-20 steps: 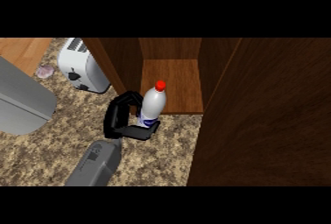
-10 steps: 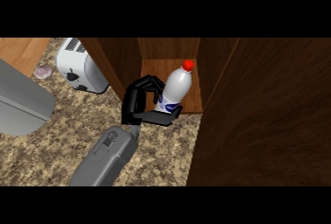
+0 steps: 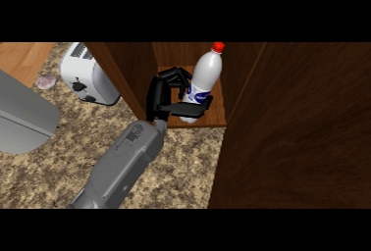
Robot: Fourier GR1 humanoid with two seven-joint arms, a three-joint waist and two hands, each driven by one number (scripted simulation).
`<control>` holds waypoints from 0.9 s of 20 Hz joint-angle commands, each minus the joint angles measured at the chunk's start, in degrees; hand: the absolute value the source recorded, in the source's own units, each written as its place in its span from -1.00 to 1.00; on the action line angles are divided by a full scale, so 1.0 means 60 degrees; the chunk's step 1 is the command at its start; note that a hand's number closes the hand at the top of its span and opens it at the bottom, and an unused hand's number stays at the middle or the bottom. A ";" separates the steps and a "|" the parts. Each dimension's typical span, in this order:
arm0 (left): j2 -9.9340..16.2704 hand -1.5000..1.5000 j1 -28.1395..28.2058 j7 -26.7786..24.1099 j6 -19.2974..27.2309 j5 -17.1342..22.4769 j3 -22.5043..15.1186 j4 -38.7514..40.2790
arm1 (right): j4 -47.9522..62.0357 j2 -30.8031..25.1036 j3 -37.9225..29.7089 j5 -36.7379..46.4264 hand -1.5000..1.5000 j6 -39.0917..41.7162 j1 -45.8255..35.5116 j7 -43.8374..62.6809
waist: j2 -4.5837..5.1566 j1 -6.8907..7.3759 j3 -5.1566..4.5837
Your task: Pick up the bottled water, place it into the cabinet and close the cabinet
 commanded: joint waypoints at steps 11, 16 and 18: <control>-0.0002 1.00 -0.1835 -0.1477 0.0762 0.0898 0.0325 0.3709 | -0.0862 -0.0019 -0.0043 0.0126 -1.00 0.0073 0.0305 0.0136 | 0.0049 -0.0116 -0.0005; -0.0002 1.00 -0.2722 -0.1906 0.1301 0.0702 0.0721 0.5201 | -0.0839 -0.0434 -0.0416 -0.0522 -1.00 0.0587 0.0869 -0.0611 | 0.0126 -0.0336 0.0001; -0.0002 1.00 -0.2623 -0.2209 0.1341 0.0945 0.0642 0.5259 | -0.0893 -0.0472 -0.0831 -0.0707 -1.00 0.0667 0.0509 -0.0286 | 0.0131 -0.0321 -0.0004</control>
